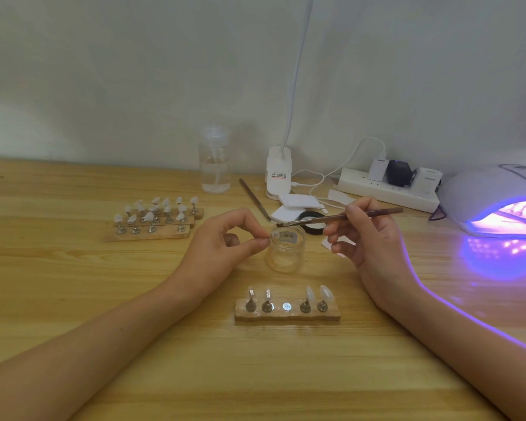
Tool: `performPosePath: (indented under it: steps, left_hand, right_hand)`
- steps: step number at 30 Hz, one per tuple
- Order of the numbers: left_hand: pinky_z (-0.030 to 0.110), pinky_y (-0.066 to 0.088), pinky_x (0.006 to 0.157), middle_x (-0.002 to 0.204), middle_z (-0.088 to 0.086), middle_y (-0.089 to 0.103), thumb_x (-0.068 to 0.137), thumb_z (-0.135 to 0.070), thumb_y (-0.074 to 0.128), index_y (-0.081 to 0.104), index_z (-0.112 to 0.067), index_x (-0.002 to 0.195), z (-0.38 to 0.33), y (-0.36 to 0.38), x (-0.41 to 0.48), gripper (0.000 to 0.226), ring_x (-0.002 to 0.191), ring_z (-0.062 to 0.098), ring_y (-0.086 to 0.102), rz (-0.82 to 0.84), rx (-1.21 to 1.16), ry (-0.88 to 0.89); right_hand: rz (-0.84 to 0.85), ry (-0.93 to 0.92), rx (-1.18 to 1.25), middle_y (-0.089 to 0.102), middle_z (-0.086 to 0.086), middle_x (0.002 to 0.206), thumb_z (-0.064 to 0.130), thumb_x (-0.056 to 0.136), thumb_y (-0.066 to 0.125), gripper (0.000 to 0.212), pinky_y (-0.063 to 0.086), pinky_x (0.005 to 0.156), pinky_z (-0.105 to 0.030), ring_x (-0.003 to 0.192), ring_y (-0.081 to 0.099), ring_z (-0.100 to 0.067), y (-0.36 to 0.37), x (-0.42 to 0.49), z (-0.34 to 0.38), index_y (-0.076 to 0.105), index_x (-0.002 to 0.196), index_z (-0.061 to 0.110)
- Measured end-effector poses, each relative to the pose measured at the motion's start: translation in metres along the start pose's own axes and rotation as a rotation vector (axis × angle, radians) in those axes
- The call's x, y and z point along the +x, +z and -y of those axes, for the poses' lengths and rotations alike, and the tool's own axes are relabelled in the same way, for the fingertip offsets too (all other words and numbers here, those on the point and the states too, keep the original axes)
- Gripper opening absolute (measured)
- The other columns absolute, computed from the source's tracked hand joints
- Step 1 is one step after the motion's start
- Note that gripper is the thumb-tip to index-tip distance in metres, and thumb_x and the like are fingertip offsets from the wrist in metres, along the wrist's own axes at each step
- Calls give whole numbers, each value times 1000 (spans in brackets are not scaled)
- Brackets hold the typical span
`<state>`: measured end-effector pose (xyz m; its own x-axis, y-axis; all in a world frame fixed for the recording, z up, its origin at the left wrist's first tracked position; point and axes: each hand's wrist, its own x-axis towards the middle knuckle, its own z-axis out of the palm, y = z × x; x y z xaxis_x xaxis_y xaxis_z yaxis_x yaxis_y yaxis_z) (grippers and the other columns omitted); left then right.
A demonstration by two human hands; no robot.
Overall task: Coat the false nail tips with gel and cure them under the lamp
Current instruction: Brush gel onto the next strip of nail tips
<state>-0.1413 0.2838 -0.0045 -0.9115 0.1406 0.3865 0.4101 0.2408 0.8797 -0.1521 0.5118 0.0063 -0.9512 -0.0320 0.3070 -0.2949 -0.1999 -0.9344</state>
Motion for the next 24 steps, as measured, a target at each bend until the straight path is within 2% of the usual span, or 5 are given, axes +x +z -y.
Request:
performPosePath:
  steps: [6,11,15,18,24]
  left_hand:
    - [8,31,48,58,-24,58,84,-8,75,67,-10,81,0,0,0,9,43,2,34,4,-5,-10]
    - [11,34,50,74,-19,65,83,-9,76,67,-13,79,0,-1,0,10,45,2,34,7,-27,-18]
    - [11,35,51,79,-17,66,82,-11,76,67,-16,79,0,-1,0,11,46,3,35,8,-18,-29]
    - [12,36,52,84,-13,68,82,-12,76,68,-17,79,0,-1,0,11,47,4,35,8,-22,-42]
    - [13,36,52,78,-6,66,83,-14,76,67,-20,78,-1,-1,-1,12,49,5,36,7,-13,-57]
  right_hand:
    - [-6,34,-36,70,-10,71,17,102,49,16,52,53,-24,62,64,-16,1,0,-3,51,86,13]
    - [45,6,14,69,-9,72,29,92,55,17,51,53,-24,63,64,-17,1,-1,1,51,87,14]
    - [-14,34,-31,69,-9,70,19,101,50,16,51,53,-25,61,64,-16,0,0,-2,51,85,13]
    - [9,9,13,69,-9,71,24,96,53,15,51,53,-24,62,63,-16,0,0,1,51,86,13]
    - [-20,25,-47,69,-9,70,17,102,49,17,51,53,-25,61,64,-17,0,0,-2,51,85,13]
